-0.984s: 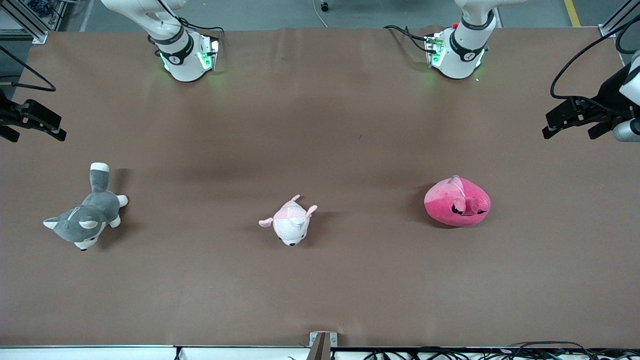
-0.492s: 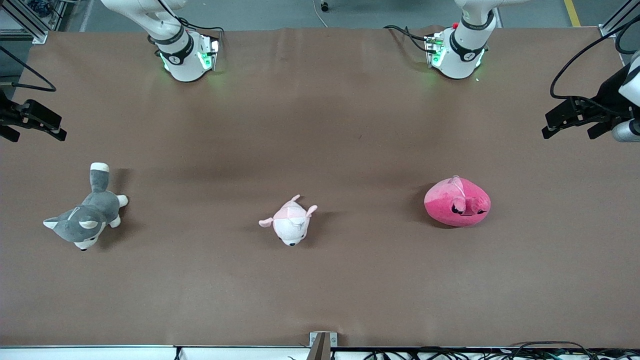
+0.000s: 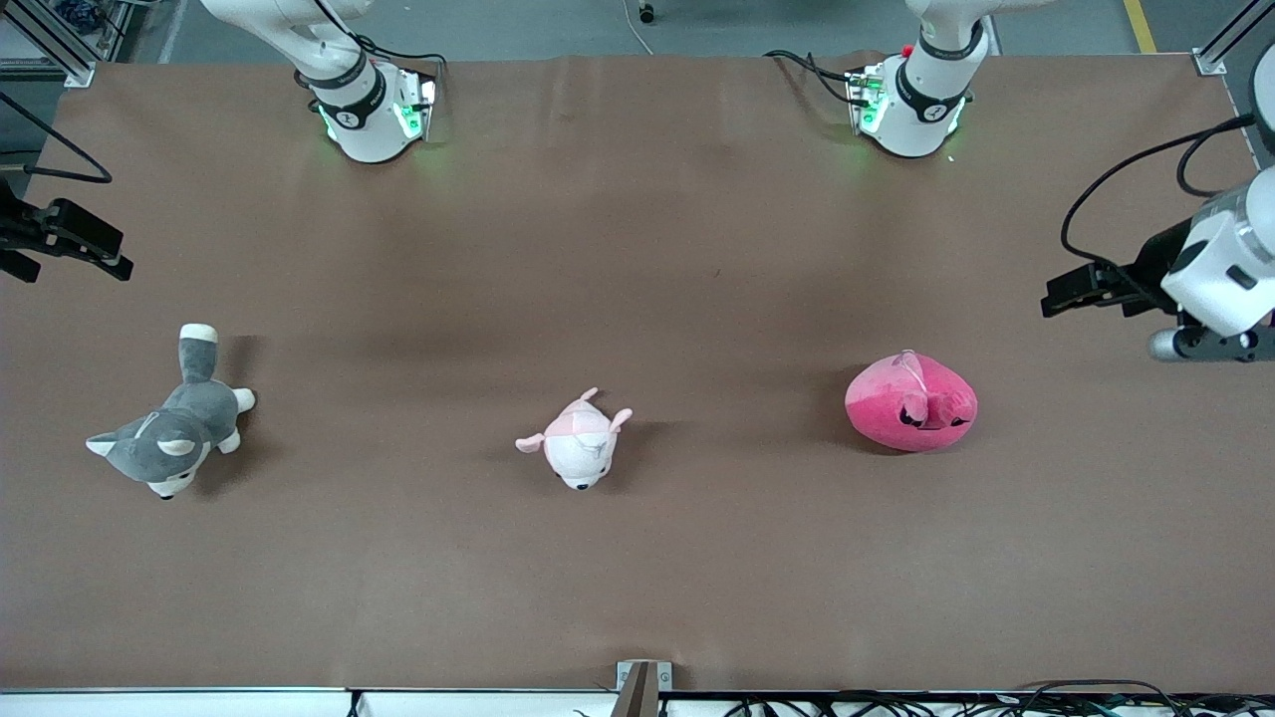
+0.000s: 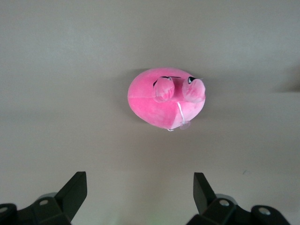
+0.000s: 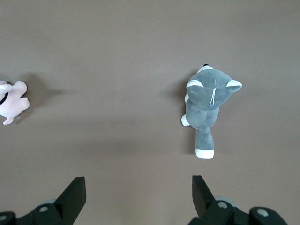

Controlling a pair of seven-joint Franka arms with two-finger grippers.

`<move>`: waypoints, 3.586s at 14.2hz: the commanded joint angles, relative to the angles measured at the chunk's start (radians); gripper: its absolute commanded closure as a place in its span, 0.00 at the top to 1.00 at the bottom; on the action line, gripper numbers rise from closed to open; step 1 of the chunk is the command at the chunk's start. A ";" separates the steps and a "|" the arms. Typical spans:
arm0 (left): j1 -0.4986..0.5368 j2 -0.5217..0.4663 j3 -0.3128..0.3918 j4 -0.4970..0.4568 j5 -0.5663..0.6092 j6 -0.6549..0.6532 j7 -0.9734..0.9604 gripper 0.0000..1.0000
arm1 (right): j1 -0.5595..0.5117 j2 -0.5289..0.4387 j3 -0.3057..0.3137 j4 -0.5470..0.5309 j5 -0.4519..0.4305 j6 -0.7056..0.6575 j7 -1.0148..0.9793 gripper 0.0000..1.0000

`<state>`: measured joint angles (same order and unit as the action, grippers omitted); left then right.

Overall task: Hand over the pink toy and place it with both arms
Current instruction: 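Reach the left gripper down to the pink plush and grasp it, then lift the pink plush with the left gripper while the right gripper approaches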

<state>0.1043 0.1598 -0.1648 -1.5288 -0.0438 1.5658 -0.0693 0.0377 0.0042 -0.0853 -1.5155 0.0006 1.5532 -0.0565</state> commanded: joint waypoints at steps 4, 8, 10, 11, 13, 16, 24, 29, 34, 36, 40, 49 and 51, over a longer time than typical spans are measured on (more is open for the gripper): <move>-0.055 0.105 -0.012 0.024 0.070 0.085 -0.006 1.00 | 0.001 -0.010 -0.001 -0.022 -0.014 -0.007 0.004 1.00; -0.055 0.217 -0.010 0.021 0.097 0.186 -0.018 1.00 | 0.004 -0.010 0.001 -0.020 -0.014 -0.005 0.004 1.00; -0.057 0.257 -0.012 0.019 0.125 0.215 -0.030 1.00 | -0.001 -0.010 -0.001 -0.019 -0.016 -0.004 0.004 1.00; -0.057 0.279 -0.012 0.018 0.157 0.227 -0.032 1.00 | -0.004 -0.010 -0.002 -0.019 -0.016 -0.007 0.004 1.00; -0.055 0.319 -0.012 0.019 0.164 0.238 -0.037 1.00 | -0.004 -0.010 -0.002 -0.019 -0.016 -0.005 0.004 1.00; -0.060 0.348 -0.015 0.016 0.162 0.249 -0.076 1.00 | -0.004 -0.010 -0.002 -0.017 -0.021 0.001 0.004 1.00; -0.103 0.372 -0.013 0.010 0.160 0.249 -0.164 0.96 | 0.001 -0.010 -0.001 -0.012 -0.031 0.001 0.003 1.00; -0.091 0.374 -0.013 0.001 0.160 0.249 -0.164 0.59 | 0.004 -0.012 0.001 -0.012 -0.044 0.001 0.004 1.00; -0.107 0.369 -0.015 -0.002 0.157 0.244 -0.197 0.00 | -0.008 -0.010 0.004 -0.009 -0.039 0.004 0.004 1.00; -0.106 0.354 -0.016 0.002 0.141 0.238 -0.199 0.00 | -0.015 -0.010 0.004 -0.009 -0.036 0.002 0.003 1.00; -0.127 0.294 -0.051 0.027 0.099 0.234 -0.210 0.00 | -0.033 -0.010 0.004 -0.006 -0.030 0.004 -0.005 1.00; -0.254 0.282 -0.234 0.205 0.032 0.194 -0.696 0.00 | -0.024 -0.010 0.002 -0.006 -0.031 0.001 -0.005 1.00; -0.291 0.282 -0.237 0.245 0.000 0.185 -0.736 0.00 | -0.019 -0.010 0.001 -0.006 -0.033 0.002 -0.006 1.00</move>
<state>-0.1623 0.4388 -0.4041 -1.3441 -0.0069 1.7880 -0.7658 0.0149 0.0063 -0.0878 -1.5153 -0.0196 1.5551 -0.0570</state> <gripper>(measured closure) 0.907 0.000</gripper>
